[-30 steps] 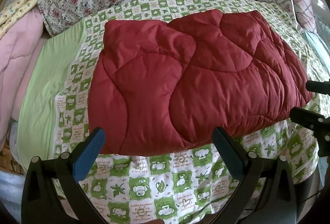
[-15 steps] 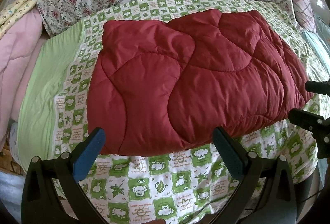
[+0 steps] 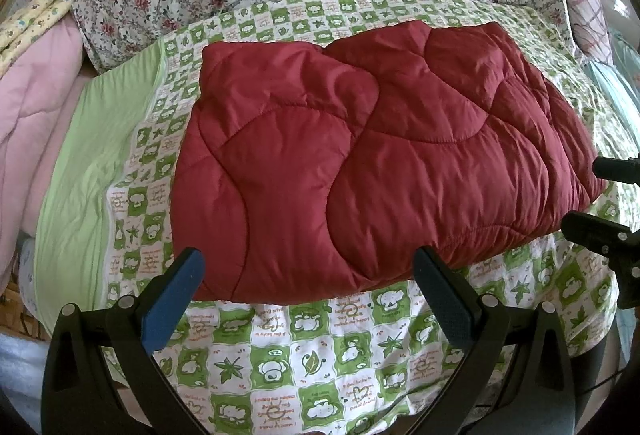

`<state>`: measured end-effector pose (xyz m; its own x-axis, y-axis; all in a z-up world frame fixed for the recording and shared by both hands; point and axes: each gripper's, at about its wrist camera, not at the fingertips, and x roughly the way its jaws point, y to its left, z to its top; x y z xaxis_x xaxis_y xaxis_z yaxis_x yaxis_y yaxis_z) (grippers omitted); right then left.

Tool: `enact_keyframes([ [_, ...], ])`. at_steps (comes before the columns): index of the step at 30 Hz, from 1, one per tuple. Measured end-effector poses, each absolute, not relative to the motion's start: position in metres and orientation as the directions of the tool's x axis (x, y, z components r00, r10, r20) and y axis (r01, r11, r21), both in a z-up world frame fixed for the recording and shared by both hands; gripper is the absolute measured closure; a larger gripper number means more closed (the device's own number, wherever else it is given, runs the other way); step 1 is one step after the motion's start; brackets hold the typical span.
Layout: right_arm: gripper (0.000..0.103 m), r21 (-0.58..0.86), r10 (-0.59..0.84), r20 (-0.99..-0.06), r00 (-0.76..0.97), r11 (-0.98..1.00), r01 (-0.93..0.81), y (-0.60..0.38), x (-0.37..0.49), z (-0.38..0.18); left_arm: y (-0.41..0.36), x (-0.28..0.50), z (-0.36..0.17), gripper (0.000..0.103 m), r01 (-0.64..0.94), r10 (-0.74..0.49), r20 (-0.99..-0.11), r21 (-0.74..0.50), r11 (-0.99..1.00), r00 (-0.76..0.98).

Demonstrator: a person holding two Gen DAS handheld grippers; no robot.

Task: Fold large clothes

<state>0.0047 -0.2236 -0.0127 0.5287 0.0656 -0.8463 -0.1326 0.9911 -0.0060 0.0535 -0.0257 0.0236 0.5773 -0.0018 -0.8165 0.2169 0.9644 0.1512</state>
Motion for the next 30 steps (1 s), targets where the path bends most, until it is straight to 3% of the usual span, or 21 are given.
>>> enact_keyframes([
  [30,0.000,-0.021,0.059,-0.846,0.530,0.989,-0.143,-0.2245,0.0102,-0.0041,-0.0261,0.0601,0.0278,0.000,0.219,0.010,-0.809,0.171,0.961,0.587],
])
